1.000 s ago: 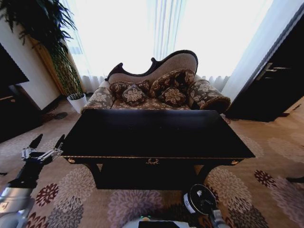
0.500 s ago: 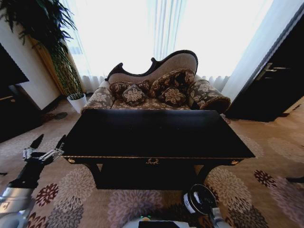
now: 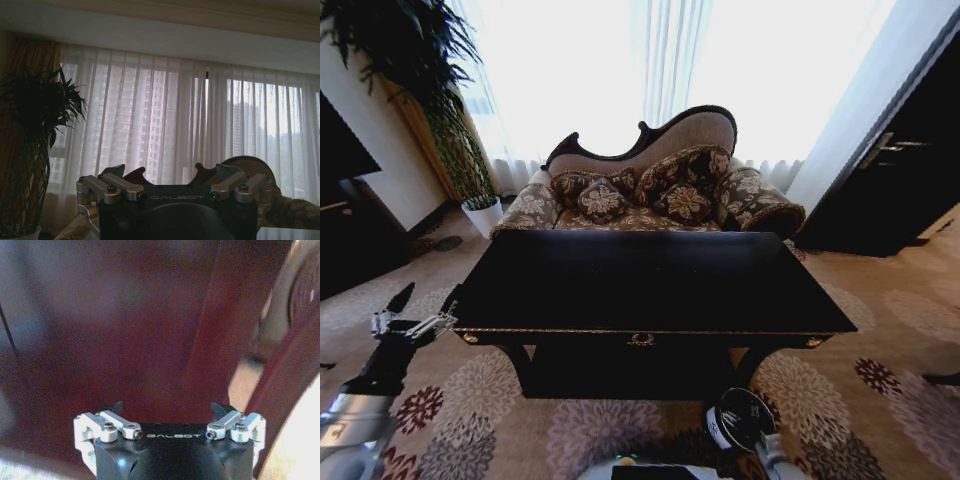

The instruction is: Move to the front of the table and place the trash on the table into the trash bin.

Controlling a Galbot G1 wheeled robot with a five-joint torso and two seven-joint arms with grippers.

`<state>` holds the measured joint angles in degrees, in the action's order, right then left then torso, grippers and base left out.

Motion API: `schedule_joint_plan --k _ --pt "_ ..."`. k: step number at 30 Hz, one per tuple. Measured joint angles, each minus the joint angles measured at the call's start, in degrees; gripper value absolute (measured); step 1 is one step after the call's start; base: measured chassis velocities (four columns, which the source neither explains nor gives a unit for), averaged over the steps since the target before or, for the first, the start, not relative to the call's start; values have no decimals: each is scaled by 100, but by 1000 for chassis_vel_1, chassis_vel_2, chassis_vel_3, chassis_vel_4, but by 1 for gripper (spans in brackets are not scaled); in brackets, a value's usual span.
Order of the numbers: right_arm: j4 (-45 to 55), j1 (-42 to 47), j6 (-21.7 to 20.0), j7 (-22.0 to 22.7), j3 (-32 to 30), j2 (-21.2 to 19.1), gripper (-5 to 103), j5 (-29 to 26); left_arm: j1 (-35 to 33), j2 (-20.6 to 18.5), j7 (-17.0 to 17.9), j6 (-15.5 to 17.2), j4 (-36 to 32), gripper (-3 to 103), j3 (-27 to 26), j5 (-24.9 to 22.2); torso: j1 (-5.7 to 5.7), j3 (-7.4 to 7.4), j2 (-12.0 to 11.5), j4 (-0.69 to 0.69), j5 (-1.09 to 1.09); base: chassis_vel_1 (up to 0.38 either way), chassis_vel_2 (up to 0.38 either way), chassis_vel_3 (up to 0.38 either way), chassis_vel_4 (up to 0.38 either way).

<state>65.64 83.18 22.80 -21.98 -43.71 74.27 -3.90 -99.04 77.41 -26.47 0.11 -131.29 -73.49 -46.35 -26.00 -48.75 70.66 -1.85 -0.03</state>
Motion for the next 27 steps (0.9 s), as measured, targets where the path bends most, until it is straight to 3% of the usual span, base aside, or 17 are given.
schedule_joint_plan --k 3,6,9,13,18,23,27 --pt "378 186 26 -177 -206 34 99 -128 15 -1 -1 -3 -2 100 12 -5 0 0 0 0 1 0 0 0 0" --pt "1236 672 -363 -257 -468 141 100 -899 69 -14 -2 -5 36 100 34 -12 0 0 0 -1 4 0 0 0 0" --pt "1605 874 -510 -298 -720 181 100 -1175 75 0 -2 -5 31 100 80 2 0 0 0 -2 0 0 0 0 0" --pt "1973 1062 -546 -728 -1186 165 100 -1362 73 11 -2 -5 -24 100 139 26 0 0 0 -1 2 0 0 0 0" --pt "2407 1206 -573 -1811 -2024 111 100 -1504 84 -43 1 12 -71 100 98 -24 0 0 0 -1 3 0 0 0 0" --pt "2661 1234 -575 -2474 -2582 52 100 -1676 79 -49 5 22 -98 100 83 -56 0 0 0 -1 2 0 0 0 0" --pt "3016 1258 -651 -3054 -3073 -45 100 -2243 75 -49 6 25 -119 100 83 -63 0 0 0 -1 3 0 0 0 0"
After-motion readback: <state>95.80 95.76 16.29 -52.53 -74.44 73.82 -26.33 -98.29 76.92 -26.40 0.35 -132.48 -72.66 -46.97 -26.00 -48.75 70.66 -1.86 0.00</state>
